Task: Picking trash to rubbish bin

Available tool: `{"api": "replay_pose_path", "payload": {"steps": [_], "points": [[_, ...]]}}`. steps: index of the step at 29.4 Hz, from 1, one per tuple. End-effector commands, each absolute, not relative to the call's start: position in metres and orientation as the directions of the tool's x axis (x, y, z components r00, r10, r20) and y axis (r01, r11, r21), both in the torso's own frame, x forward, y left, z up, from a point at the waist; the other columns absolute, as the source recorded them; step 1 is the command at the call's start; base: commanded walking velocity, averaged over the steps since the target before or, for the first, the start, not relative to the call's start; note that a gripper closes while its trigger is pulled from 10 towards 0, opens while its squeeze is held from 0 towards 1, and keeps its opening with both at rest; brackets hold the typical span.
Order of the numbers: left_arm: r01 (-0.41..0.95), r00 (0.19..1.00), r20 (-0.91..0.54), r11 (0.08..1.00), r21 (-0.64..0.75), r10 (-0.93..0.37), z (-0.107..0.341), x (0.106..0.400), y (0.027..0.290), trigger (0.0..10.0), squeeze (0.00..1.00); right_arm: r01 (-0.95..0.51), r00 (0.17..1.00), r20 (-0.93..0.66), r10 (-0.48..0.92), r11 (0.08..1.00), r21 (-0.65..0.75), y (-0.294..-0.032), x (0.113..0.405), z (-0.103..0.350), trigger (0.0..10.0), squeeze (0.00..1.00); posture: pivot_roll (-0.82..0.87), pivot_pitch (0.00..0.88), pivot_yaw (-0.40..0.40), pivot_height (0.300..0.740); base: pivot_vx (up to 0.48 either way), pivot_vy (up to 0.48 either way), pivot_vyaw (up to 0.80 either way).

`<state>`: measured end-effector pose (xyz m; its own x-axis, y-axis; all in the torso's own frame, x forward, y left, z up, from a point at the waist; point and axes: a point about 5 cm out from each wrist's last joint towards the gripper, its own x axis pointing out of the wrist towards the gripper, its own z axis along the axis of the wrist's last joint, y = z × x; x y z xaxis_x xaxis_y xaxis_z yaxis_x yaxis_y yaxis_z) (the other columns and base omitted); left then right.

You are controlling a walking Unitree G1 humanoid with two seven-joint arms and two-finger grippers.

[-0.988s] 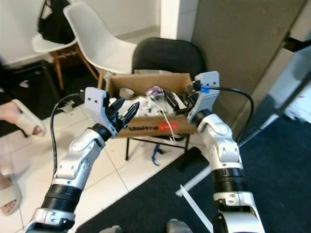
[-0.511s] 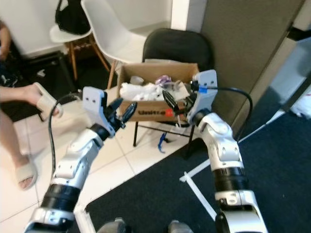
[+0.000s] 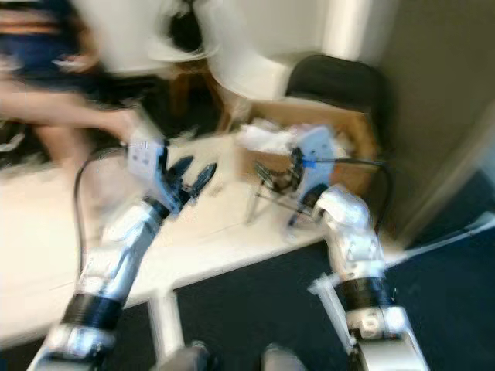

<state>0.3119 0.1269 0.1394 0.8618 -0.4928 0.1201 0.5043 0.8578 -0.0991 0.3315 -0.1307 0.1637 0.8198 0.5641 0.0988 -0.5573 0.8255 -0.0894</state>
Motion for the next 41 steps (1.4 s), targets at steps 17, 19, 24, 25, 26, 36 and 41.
{"api": "replay_pose_path", "payload": {"steps": [17,19,24,25,26,36,41], "points": [[0.527,0.848,0.121,0.844,-0.099,-0.516,0.1402,0.3123,0.1220,10.0,0.00,-0.558,0.819,0.086,0.568,0.822,-0.112,-0.1328,0.3322,0.1603,10.0,0.00,-0.04,0.000,-0.045,0.740,0.000,0.000,0.79],[0.528,0.848,0.121,0.843,-0.099,-0.517,0.1402,0.3123,0.1220,10.0,0.00,-0.559,0.818,0.085,0.569,0.821,-0.113,-0.1327,0.3322,0.1602,10.0,0.00,-0.04,0.000,-0.045,0.740,0.000,0.000,0.79],[0.529,0.847,0.122,0.842,-0.101,-0.518,0.1402,0.3123,0.1216,10.0,0.00,-0.561,0.817,0.081,0.571,0.820,-0.115,-0.1325,0.3325,0.1594,10.0,0.00,-0.04,0.000,-0.048,0.740,0.000,0.000,0.79],[0.530,0.847,0.122,0.842,-0.101,-0.518,0.1402,0.3123,0.1216,10.0,0.00,-0.561,0.817,0.080,0.571,0.819,-0.115,-0.1324,0.3326,0.1592,10.0,0.00,-0.04,0.000,-0.048,0.740,0.000,0.000,0.79],[0.530,0.847,0.122,0.842,-0.101,-0.518,0.1402,0.3123,0.1216,10.0,0.00,-0.562,0.817,0.080,0.571,0.819,-0.115,-0.1323,0.3327,0.1591,10.0,0.00,-0.04,0.000,-0.048,0.740,0.000,0.000,0.79],[0.534,0.844,0.118,0.839,-0.102,-0.523,0.1394,0.3122,0.1212,10.0,0.00,-0.566,0.815,0.075,0.575,0.817,-0.116,-0.1317,0.3328,0.1576,10.0,0.00,-0.04,0.000,-0.049,0.740,0.000,0.000,0.79],[0.535,0.843,0.116,0.838,-0.102,-0.525,0.1387,0.3121,0.1207,10.0,0.00,-0.566,0.814,0.074,0.576,0.816,-0.117,-0.1318,0.3326,0.1567,10.0,0.00,-0.04,0.000,-0.048,0.740,0.000,0.000,0.79]]}}
